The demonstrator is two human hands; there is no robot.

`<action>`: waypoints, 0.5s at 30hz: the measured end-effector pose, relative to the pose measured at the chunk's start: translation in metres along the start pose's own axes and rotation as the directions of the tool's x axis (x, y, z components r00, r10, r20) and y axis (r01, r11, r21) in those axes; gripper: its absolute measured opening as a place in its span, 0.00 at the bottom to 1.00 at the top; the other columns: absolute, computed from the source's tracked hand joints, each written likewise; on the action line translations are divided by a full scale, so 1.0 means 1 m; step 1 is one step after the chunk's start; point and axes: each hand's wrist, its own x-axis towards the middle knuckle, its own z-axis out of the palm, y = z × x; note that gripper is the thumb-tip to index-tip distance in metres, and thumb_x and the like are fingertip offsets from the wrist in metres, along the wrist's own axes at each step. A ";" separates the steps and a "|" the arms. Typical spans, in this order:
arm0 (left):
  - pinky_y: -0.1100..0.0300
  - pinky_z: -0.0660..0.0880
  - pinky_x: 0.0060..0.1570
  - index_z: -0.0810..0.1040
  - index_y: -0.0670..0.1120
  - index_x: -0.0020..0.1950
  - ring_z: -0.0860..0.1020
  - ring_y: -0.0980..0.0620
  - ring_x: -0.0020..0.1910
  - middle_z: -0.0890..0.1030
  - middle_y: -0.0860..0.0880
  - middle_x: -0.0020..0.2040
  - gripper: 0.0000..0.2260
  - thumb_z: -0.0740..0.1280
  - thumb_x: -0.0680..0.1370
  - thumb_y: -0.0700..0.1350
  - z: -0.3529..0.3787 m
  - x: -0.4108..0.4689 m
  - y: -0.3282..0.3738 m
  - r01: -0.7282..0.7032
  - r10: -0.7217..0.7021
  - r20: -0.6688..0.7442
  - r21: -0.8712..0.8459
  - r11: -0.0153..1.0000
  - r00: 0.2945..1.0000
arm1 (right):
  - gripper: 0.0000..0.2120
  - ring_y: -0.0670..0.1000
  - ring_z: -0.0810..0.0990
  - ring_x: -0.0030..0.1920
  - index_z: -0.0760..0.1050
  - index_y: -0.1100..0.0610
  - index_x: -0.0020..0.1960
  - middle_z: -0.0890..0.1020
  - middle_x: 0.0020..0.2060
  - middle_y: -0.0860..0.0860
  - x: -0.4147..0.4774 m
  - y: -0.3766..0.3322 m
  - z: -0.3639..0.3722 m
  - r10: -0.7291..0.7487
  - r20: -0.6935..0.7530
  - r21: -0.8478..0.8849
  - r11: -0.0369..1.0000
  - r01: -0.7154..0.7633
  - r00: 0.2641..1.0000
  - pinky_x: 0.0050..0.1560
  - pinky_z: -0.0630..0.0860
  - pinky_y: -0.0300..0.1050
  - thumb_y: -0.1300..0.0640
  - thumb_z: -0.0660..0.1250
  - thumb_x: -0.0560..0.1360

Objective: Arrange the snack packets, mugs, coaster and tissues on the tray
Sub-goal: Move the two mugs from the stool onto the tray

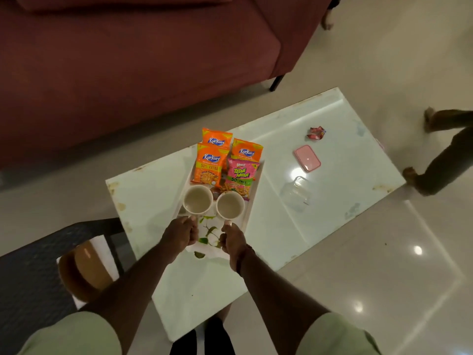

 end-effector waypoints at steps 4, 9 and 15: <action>0.58 0.69 0.35 0.72 0.42 0.43 0.69 0.51 0.31 0.72 0.45 0.34 0.10 0.57 0.83 0.42 0.007 0.022 -0.002 -0.006 0.006 0.030 -0.007 1.000 1.000 | 0.12 0.48 0.63 0.30 0.67 0.55 0.40 0.66 0.30 0.50 0.022 0.011 0.007 0.001 -0.028 0.059 0.998 0.001 1.000 0.37 0.67 0.39 0.55 0.54 0.82; 0.59 0.69 0.33 0.72 0.43 0.42 0.69 0.52 0.30 0.74 0.45 0.34 0.12 0.58 0.83 0.45 0.009 0.046 -0.007 -0.010 0.010 0.026 0.030 0.999 1.000 | 0.11 0.49 0.66 0.32 0.70 0.54 0.43 0.68 0.30 0.49 0.040 0.022 0.013 -0.003 -0.053 0.075 0.997 0.007 0.999 0.40 0.65 0.43 0.53 0.54 0.81; 0.59 0.71 0.34 0.73 0.43 0.40 0.72 0.51 0.32 0.75 0.45 0.33 0.13 0.58 0.83 0.47 0.008 0.062 -0.008 -0.038 0.038 0.002 0.083 0.996 0.999 | 0.08 0.48 0.66 0.31 0.68 0.54 0.44 0.68 0.29 0.49 0.054 0.018 0.010 0.008 -0.067 0.103 0.995 -0.001 0.998 0.35 0.64 0.41 0.54 0.55 0.81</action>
